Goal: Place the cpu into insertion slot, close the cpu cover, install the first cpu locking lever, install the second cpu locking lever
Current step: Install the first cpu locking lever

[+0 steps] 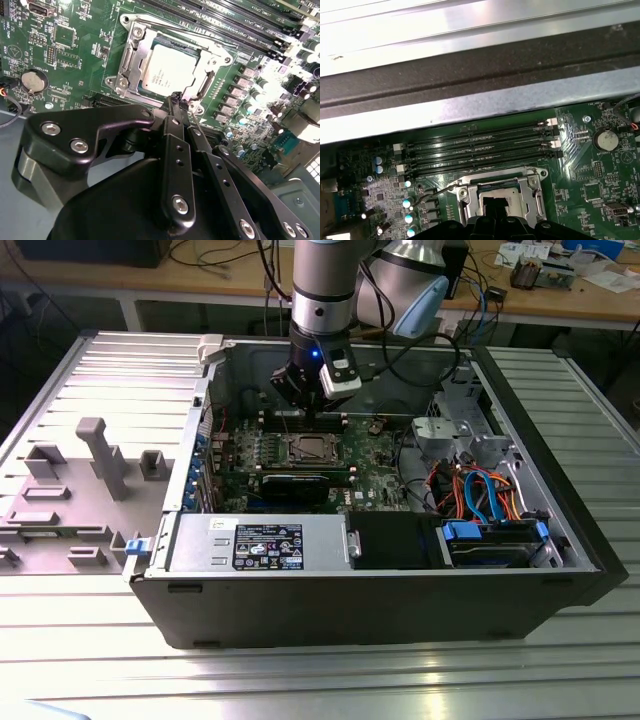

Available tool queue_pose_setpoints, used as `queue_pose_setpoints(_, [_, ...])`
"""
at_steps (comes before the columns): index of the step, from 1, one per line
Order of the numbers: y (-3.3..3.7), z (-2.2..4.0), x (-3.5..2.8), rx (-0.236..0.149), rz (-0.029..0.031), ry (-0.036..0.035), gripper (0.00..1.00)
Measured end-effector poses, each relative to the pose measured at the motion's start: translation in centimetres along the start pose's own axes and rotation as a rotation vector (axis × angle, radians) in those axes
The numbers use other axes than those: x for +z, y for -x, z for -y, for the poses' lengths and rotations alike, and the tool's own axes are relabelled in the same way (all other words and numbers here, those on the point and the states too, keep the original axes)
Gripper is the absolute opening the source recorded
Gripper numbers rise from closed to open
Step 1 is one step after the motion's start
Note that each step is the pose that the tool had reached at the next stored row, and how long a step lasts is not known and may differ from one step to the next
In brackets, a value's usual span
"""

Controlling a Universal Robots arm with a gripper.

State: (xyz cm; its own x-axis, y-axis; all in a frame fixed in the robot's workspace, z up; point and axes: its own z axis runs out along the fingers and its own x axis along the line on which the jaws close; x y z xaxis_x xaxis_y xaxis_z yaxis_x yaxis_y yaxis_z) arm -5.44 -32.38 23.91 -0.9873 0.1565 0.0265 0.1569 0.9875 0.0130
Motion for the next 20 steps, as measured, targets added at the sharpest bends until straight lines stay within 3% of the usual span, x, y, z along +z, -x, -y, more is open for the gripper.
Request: queue_pose_setpoints(20, [0.00,0.00,0.00,-0.053,-0.0007,-0.0014,0.11])
